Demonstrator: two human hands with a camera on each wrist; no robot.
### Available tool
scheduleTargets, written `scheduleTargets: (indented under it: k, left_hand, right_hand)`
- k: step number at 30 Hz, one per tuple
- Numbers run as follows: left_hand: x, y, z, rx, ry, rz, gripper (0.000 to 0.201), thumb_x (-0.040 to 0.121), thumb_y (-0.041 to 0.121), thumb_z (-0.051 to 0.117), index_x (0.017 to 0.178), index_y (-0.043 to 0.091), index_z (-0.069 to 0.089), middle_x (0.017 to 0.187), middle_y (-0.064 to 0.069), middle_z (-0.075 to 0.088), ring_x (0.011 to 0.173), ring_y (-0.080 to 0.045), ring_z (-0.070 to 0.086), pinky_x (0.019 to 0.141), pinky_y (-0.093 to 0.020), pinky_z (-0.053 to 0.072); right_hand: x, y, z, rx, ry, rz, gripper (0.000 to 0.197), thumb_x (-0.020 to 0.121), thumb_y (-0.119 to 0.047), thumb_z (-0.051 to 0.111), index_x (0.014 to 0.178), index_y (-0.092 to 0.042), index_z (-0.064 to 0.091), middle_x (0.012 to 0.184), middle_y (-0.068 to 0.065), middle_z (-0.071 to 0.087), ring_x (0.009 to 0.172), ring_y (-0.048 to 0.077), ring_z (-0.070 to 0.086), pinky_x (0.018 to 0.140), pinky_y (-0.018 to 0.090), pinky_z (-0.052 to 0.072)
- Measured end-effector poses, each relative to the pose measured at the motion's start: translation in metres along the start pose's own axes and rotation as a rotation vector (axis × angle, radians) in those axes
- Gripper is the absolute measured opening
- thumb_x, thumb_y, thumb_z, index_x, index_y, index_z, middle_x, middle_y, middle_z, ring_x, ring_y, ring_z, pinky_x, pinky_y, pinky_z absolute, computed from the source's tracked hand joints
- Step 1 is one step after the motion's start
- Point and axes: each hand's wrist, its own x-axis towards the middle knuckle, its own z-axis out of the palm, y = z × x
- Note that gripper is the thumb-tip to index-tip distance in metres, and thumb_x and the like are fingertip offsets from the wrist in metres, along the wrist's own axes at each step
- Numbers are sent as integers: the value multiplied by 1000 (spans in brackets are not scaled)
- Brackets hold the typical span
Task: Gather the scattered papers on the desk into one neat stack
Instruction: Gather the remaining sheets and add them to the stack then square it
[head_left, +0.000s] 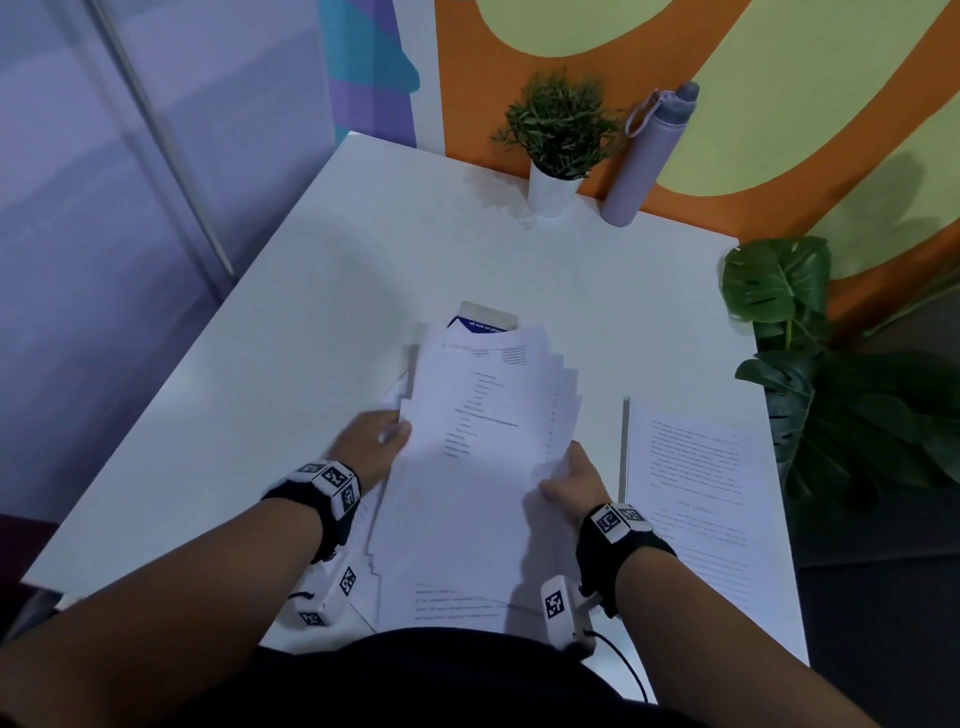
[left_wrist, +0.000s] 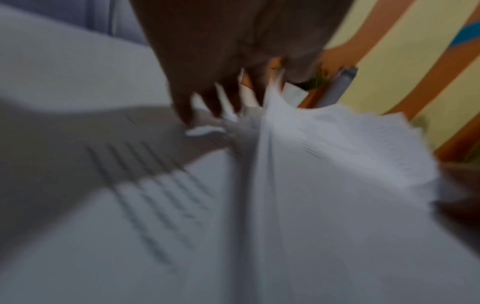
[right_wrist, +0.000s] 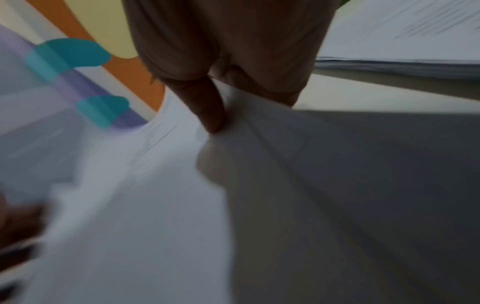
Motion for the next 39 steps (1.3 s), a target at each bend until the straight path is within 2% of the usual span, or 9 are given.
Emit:
scheduleTargets:
  k: [4,12,15,19,23,28,31,35,39]
  left_hand:
    - [10,-29,-6,476,18,-237,79,83,55,51,147,20,20,152,-11,22,139,-34,26,111,-49,30]
    - [10,-28,-1,249,26,-122,23,91,27,52,101,7,51,105,-17,63,81,-25,54,71,-30,44]
    - [4,-29,-24,117,219,-158,13,90,16,52,93,4,52,100,-25,65,77,-27,57,72,-35,48]
    - [-4,-17,-63,-91,575,-265,34,92,10,50,124,-2,50,126,-29,55,116,-42,53,97,-42,42]
    - [-10,-9,-86,-311,713,-203,27,93,12,49,118,5,55,117,-21,62,109,-37,58,92,-36,43]
    - [-11,-10,-53,-180,276,-233,39,92,19,54,126,1,52,128,-21,58,115,-35,56,96,-36,42]
    - [-6,-14,-17,-74,-12,-398,50,96,25,43,140,2,37,144,-21,41,129,-36,44,104,-35,36]
    - [-7,-2,12,86,-96,-400,41,92,21,42,129,2,46,132,-23,48,117,-35,50,98,-35,45]
    - [-10,8,27,70,-172,-340,47,89,12,45,135,6,34,130,-23,46,113,-34,51,94,-37,46]
  right_hand:
    - [1,5,-10,4,37,86,36,77,11,49,104,-12,52,107,16,62,99,36,58,87,44,53]
    - [8,10,-3,48,61,72,39,75,12,45,104,-13,55,97,11,61,95,34,57,85,44,52]
    - [13,9,-15,88,168,77,38,77,12,39,103,-11,55,96,14,62,91,35,58,82,44,53]
    - [18,12,-35,43,332,83,35,86,9,36,112,-6,54,84,12,55,84,31,52,74,36,44]
    - [18,14,-43,20,359,95,34,88,6,36,116,-4,51,88,14,52,82,30,50,74,35,40]
    - [15,3,-19,67,162,112,41,80,14,38,109,-11,53,101,18,60,90,34,56,78,39,49]
    - [17,6,1,121,10,89,44,71,6,48,106,-20,57,105,17,65,101,41,60,90,57,51]
    - [-3,-16,19,304,-132,127,53,98,-40,41,146,-21,31,148,0,37,139,29,36,116,46,28]
    - [-11,-18,23,234,-84,2,39,93,-12,51,131,-16,42,125,8,59,118,32,55,99,40,47]
